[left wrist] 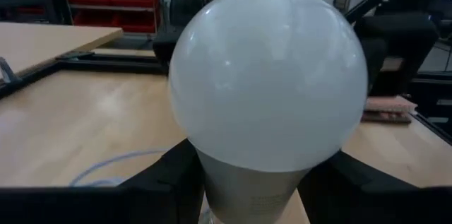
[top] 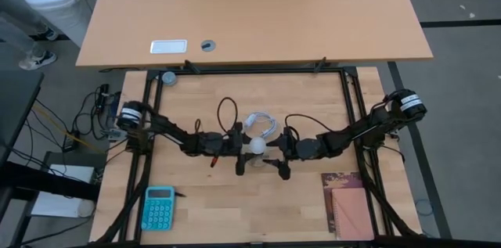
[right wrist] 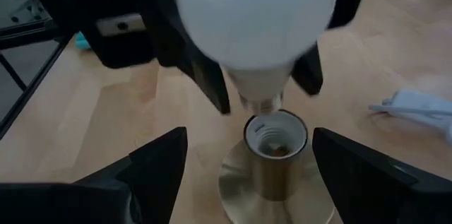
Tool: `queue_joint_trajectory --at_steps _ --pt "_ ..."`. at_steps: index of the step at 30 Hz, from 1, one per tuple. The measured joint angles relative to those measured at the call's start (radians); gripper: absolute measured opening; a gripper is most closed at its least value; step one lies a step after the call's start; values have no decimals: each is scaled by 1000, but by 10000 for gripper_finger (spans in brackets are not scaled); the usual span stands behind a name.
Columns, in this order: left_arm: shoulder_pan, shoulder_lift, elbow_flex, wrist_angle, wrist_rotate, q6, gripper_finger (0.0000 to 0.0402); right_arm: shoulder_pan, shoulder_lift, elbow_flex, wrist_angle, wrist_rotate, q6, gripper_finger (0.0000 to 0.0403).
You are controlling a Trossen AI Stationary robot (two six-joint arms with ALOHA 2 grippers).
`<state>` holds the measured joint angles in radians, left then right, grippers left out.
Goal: Screw lightbulb
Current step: Insert the white lightbulb into the lamp socket
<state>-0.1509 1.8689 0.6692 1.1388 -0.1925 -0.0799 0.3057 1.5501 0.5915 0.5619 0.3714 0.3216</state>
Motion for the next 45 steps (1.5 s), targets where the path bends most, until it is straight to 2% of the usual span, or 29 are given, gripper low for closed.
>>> queue_joint_trajectory --at_steps 5,15,27,39,43,45 --pt "0 47 0 79 -1 -3 195 18 0 0 -5 0 15 307" --pt "0 79 1 99 -23 -1 195 21 -36 0 -22 7 12 307" --pt "0 205 47 187 -27 -6 195 21 -61 0 -57 28 12 307" --pt "0 208 48 176 -27 -2 195 21 -61 0 -16 32 -2 307" --pt "0 208 48 171 -26 -3 195 21 -61 34 -69 32 -16 307" --pt "0 208 48 171 -25 -23 195 21 -61 71 -149 32 -17 307"
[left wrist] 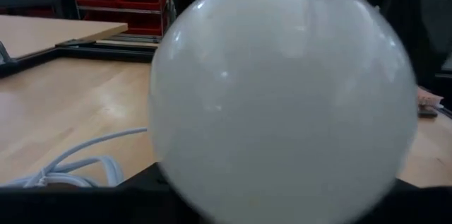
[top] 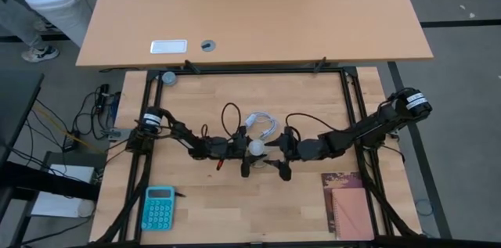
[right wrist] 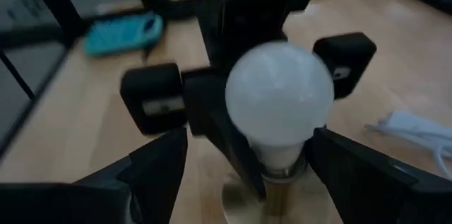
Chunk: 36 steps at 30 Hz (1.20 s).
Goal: Screw lightbulb
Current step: Insert the white lightbulb into the lamp socket
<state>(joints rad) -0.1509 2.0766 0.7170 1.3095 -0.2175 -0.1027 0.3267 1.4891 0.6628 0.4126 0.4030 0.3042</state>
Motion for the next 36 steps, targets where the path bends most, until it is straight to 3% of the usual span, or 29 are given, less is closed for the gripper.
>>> queue_joint_trajectory --at_steps 4,9,30,36 --pt "7 -2 0 -19 29 -45 195 0 0 77 -203 12 5 307" --pt "8 -4 2 -41 39 -55 195 5 0 121 -335 50 32 307" --pt "5 -22 13 -90 102 -31 214 39 0 93 -364 113 91 307" --pt "4 -107 12 -250 105 9 214 40 0 92 -362 101 93 307"
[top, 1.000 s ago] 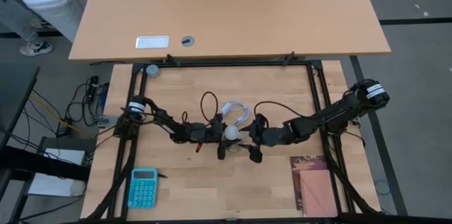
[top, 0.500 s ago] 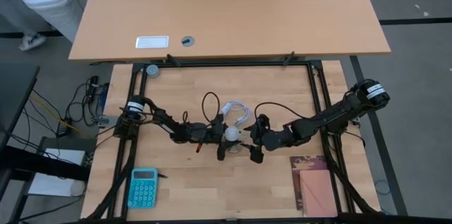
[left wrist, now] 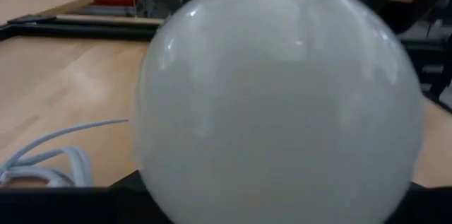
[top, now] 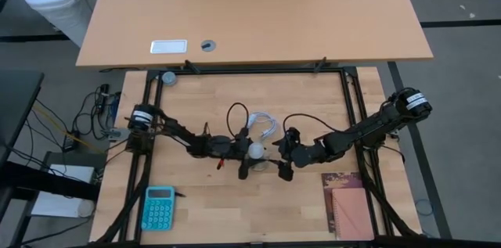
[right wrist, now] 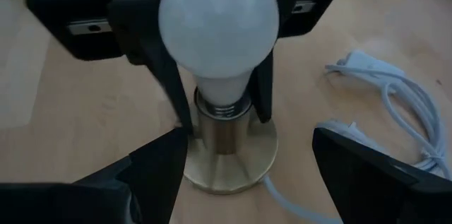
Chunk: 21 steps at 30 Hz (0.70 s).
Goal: Screw lightbulb
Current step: Insert the white lightbulb into the lamp socket
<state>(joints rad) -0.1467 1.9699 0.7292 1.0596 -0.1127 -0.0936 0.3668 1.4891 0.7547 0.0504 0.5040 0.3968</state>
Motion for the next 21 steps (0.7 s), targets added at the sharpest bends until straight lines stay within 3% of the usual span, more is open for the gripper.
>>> queue_joint_trajectory --at_steps 10,17,21 --pt "0 -47 22 -134 14 10 214 26 12 -52 89 -35 33 307" --pt "0 -47 61 -188 21 32 214 4 3 74 -120 -54 -7 307" --pt "0 -47 81 -225 21 25 214 3 3 94 -132 -54 -29 307"
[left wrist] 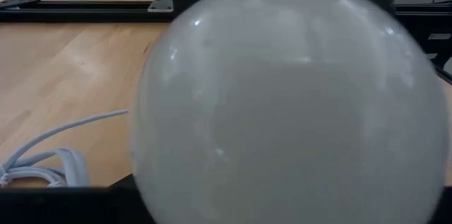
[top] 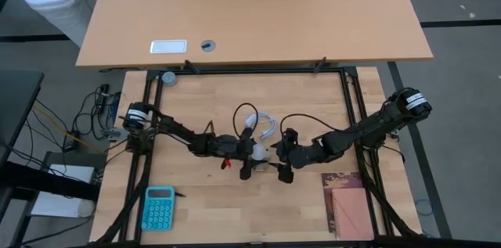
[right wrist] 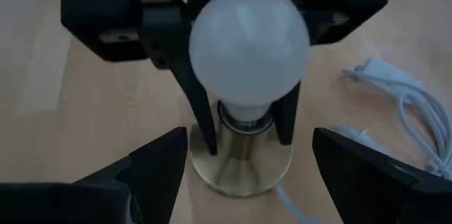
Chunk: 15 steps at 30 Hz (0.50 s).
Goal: Screw lightbulb
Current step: Insert the white lightbulb into the lamp socket
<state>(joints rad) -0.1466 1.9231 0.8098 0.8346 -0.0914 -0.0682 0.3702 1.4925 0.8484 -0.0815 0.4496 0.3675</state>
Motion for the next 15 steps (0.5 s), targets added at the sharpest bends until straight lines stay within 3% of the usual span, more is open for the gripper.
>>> queue_joint_trajectory --at_steps 7,12,15 --pt "0 -21 27 -87 61 -5 218 4 6 -43 39 -6 65 307" --pt "0 -32 51 -156 81 19 247 22 12 -76 72 -9 107 307" --pt "2 -33 61 -179 81 40 267 25 41 -117 178 -27 122 307"
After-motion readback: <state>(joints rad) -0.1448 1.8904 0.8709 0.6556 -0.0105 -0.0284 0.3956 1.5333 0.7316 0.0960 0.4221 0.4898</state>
